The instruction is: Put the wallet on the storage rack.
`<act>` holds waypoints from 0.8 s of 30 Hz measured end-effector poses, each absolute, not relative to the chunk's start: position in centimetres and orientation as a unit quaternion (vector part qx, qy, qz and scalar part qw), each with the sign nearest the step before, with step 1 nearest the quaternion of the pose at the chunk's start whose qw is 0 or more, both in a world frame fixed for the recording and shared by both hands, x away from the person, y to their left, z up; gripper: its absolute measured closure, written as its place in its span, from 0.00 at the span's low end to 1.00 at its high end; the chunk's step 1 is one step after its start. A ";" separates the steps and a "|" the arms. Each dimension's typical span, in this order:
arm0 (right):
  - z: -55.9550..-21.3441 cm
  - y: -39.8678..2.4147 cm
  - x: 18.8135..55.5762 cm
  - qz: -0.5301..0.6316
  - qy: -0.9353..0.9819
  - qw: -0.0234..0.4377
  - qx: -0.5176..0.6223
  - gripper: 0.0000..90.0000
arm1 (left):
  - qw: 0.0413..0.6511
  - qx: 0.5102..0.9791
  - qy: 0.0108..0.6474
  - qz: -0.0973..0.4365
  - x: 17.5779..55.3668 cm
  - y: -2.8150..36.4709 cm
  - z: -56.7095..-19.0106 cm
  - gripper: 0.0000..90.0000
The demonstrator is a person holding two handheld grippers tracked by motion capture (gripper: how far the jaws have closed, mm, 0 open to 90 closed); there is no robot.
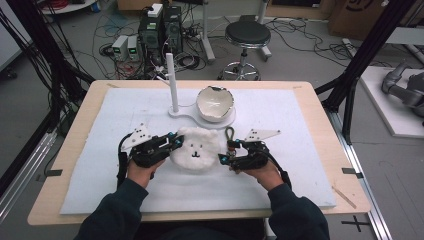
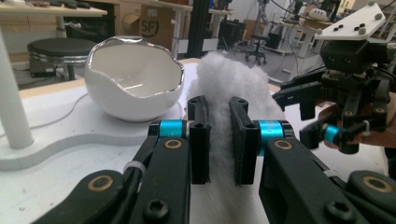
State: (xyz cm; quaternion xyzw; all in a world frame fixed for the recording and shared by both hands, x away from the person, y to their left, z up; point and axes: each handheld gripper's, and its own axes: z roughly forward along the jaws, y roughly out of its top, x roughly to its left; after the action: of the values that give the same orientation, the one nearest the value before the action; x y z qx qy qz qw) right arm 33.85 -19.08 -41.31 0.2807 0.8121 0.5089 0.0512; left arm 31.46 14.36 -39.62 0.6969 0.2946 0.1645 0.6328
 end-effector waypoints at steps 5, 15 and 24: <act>-41.6 -17.6 33.5 0.504 0.825 0.024 0.254 0.42 | 0.631 0.704 0.278 0.171 31.0 13.3 -39.5 0.88; -40.6 -18.9 33.4 0.507 0.822 0.061 0.253 0.85 | 0.618 0.715 0.288 0.153 31.5 13.5 -40.2 0.87; -39.8 -19.7 33.4 0.507 0.816 0.100 0.258 0.86 | 0.541 0.783 0.297 0.073 32.5 12.9 -41.8 0.79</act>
State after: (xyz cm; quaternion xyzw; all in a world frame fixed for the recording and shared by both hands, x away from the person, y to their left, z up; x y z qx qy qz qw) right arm 33.37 -19.67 -39.82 0.2578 0.8164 0.5070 0.1000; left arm 32.45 12.86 -41.84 0.7833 0.2975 0.0734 0.5409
